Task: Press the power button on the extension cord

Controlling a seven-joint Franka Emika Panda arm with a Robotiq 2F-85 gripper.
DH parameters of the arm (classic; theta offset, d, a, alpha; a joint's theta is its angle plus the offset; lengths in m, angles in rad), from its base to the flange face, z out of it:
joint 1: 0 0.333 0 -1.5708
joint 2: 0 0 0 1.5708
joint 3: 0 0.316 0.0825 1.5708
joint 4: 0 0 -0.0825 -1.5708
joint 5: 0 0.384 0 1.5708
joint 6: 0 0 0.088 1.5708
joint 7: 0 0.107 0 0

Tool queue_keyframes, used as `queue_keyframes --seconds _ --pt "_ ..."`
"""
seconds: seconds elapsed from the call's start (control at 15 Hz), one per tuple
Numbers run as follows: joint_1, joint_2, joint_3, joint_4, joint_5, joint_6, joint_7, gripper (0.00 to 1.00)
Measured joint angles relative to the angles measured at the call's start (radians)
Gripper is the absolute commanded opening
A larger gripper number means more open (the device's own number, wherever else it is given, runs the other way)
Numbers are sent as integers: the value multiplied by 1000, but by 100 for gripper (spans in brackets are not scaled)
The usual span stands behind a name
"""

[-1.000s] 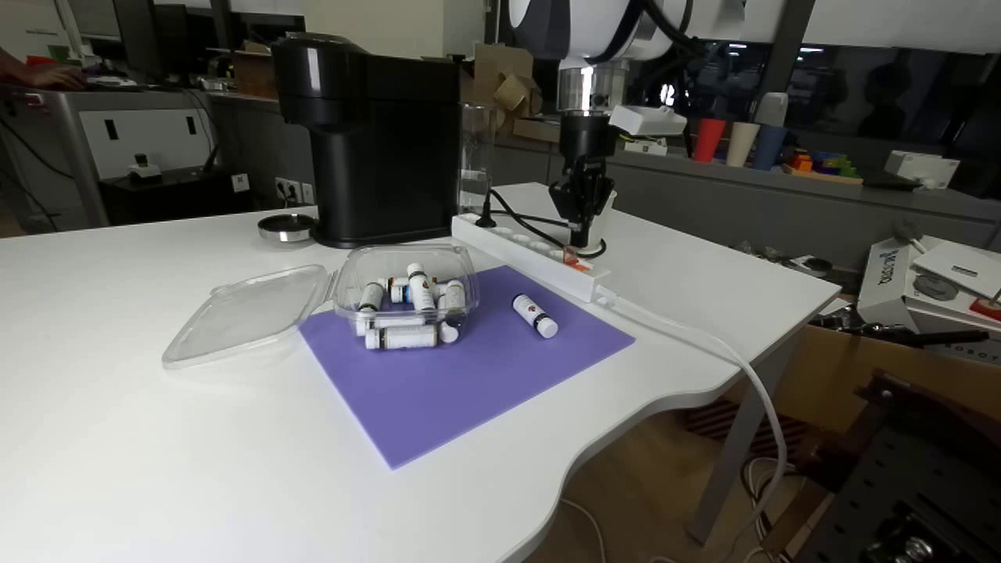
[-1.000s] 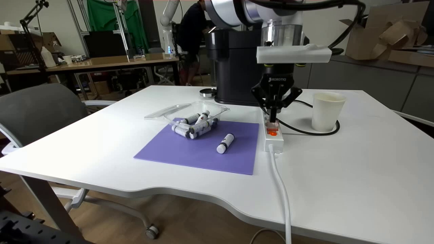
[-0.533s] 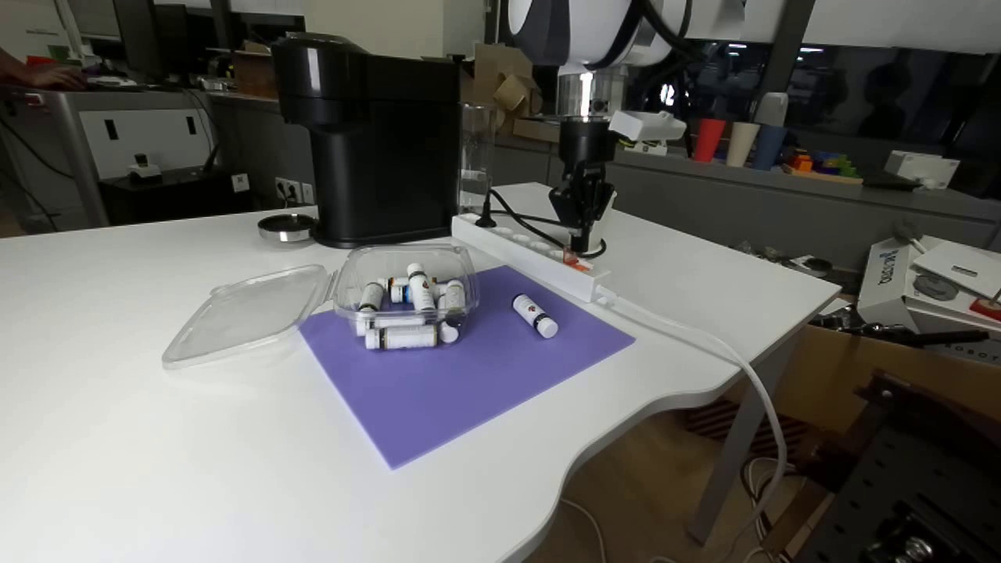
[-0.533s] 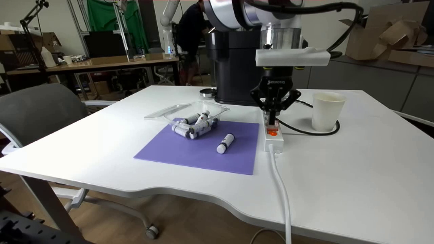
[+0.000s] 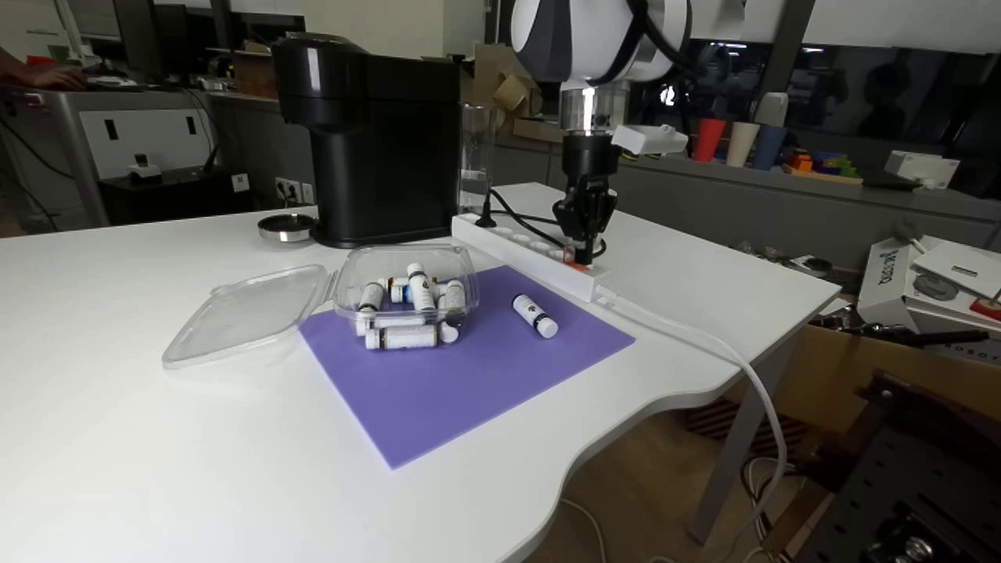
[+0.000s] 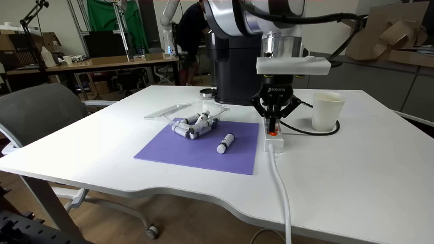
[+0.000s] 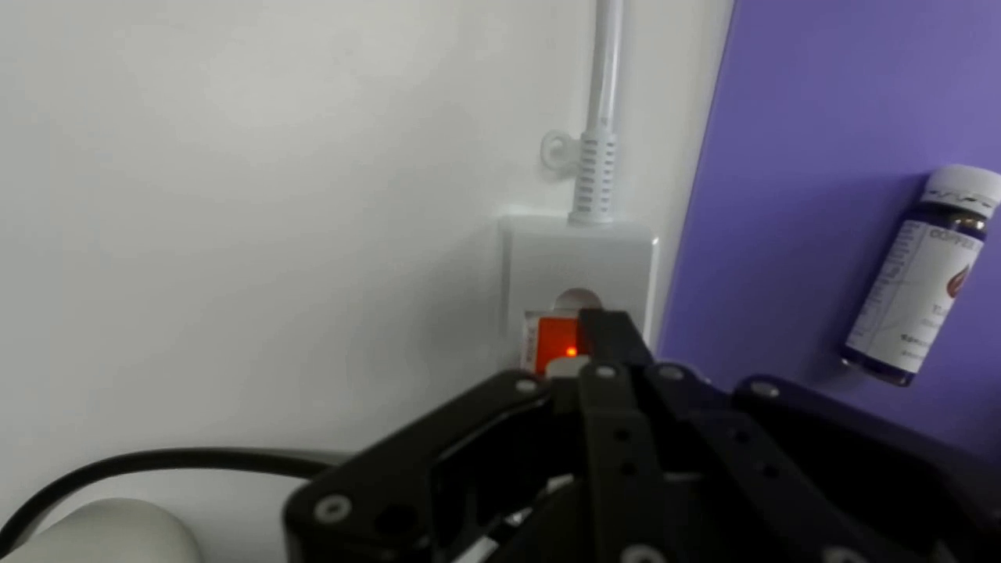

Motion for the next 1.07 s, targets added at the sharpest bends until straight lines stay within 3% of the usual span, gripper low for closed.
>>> queue_keyframes --seconds 1.07 --pt "-1 23 -1 2 -40 89 -1 0"
